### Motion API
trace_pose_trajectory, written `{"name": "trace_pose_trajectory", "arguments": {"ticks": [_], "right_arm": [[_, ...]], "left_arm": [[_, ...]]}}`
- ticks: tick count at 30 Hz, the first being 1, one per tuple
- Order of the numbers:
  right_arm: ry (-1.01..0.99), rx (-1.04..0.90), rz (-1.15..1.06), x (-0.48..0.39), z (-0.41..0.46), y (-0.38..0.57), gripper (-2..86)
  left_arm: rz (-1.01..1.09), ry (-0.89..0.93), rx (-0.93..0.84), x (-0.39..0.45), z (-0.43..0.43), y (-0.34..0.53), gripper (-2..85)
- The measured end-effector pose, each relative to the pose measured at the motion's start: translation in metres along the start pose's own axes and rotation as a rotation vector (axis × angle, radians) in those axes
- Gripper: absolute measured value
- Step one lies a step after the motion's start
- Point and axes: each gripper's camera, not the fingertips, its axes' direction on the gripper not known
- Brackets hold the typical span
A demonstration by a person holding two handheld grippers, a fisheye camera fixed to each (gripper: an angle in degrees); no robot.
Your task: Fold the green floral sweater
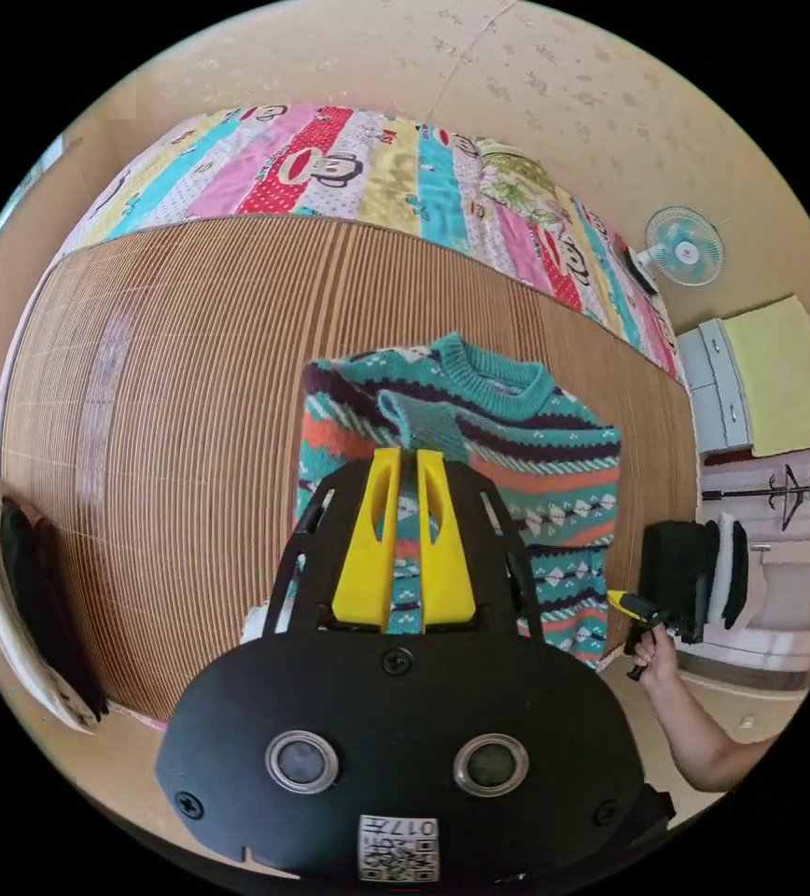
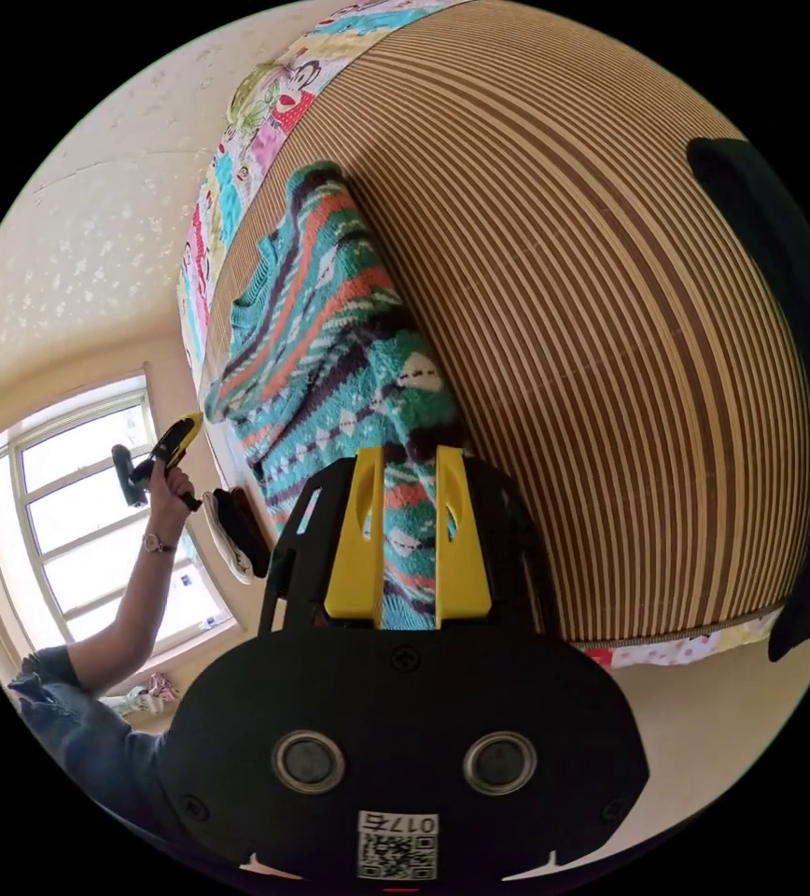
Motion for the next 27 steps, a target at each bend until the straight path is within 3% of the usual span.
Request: {"name": "trace_pose_trajectory", "arguments": {"ticks": [4, 8, 12, 17, 23, 24, 27], "right_arm": [[0.112, -0.032, -0.002, 0.02, -0.038, 0.035, 11.8], [0.189, -0.114, -0.039, 0.036, -0.041, 0.063, 14.0], [0.22, -0.225, -0.09, 0.045, -0.015, 0.074, 14.8], [0.248, -0.338, -0.103, 0.07, 0.004, 0.083, 11.5], [-0.122, -0.318, 0.006, 0.118, -0.047, 0.092, 4.1], [-0.284, -0.329, -0.012, 0.125, -0.061, 0.096, 3.8], [-0.762, -0.304, -0.027, 0.146, -0.103, 0.113, 3.3]], "left_arm": [[-0.043, -0.056, -0.096, -0.055, -0.004, 0.063, 4.4], [-0.085, 0.175, -0.155, -0.12, -0.033, 0.183, 9.1], [-0.16, 0.208, -0.241, -0.16, -0.055, 0.272, 12.4], [-0.024, 0.204, -0.447, -0.162, -0.045, 0.326, 13.1], [-0.006, 0.287, -0.536, -0.188, -0.059, 0.316, 4.7], [0.005, 0.322, -0.541, -0.194, -0.066, 0.313, 4.5], [0.158, 0.67, -0.488, -0.218, -0.129, 0.299, 4.1]]}}
